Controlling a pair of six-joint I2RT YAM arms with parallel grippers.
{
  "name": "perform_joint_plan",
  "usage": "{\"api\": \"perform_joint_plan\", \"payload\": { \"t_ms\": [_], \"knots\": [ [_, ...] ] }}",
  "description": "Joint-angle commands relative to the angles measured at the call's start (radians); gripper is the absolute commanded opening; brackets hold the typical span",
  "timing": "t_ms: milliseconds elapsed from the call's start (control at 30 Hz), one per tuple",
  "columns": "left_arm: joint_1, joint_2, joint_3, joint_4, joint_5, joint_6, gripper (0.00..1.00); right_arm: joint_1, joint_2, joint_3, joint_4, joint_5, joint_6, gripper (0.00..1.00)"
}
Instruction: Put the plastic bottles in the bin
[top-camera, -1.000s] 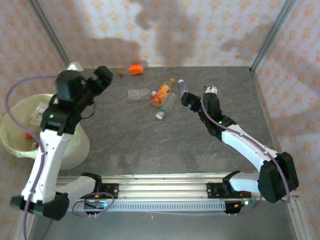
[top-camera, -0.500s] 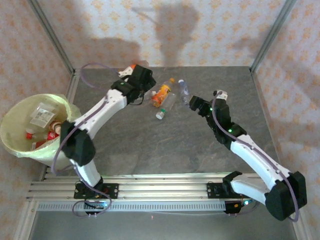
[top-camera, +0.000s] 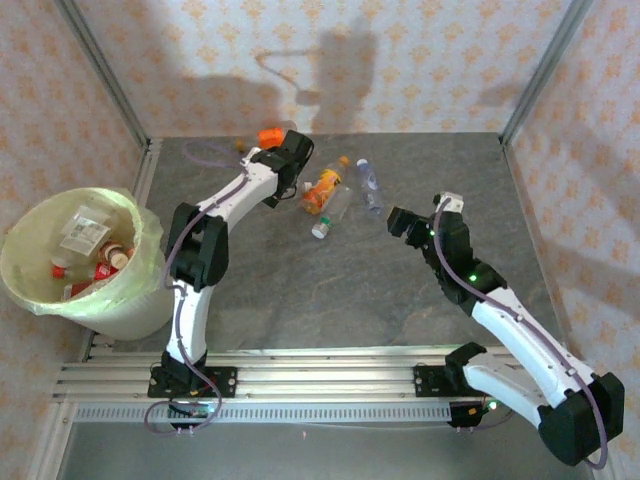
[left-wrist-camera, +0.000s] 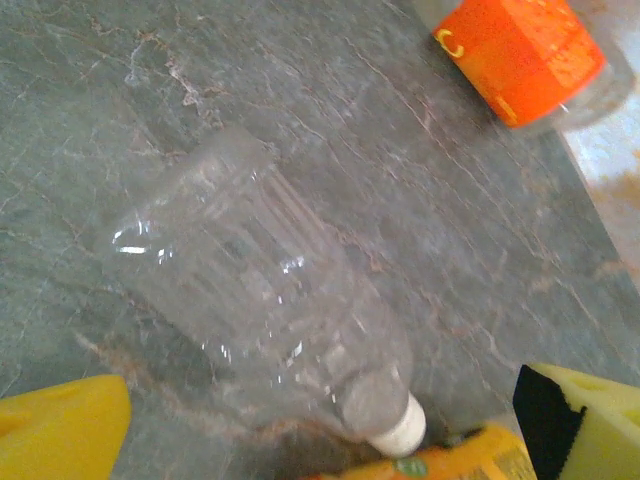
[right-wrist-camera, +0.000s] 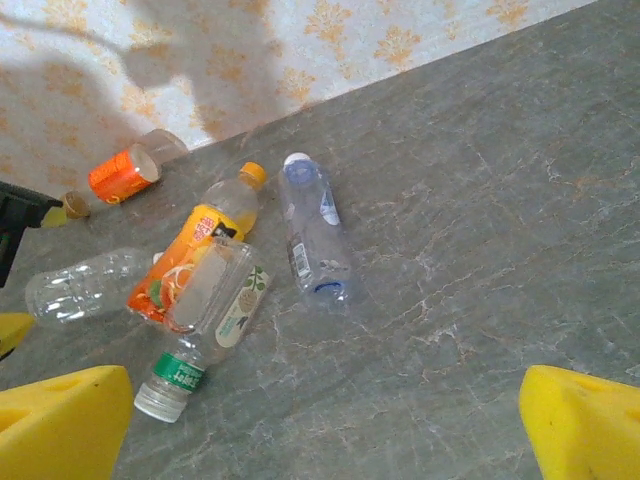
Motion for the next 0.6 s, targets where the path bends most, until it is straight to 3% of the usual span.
{"api": "perform_joint_plan", "payload": {
  "t_ms": [0, 333, 567],
  "knots": [
    [0.016, 0.026, 0.061, -0.086, -0.08, -0.094, 1.0, -0.002, -0.02, -0.005, -0.029, 0.014, -0.035, 0.99],
    [0.045, 0.17, 0.18, -0.134, -0.048, -0.111, 1.0, -0.002, -0.005, -0.015, -0.006, 0.004, -0.05, 0.99],
    [0.059, 0.195, 0.11, -0.05, -0.073, -0.097, 0.95, -0.003, 0.037, -0.016, 0.037, -0.05, -0.073, 0.99]
  ]
}}
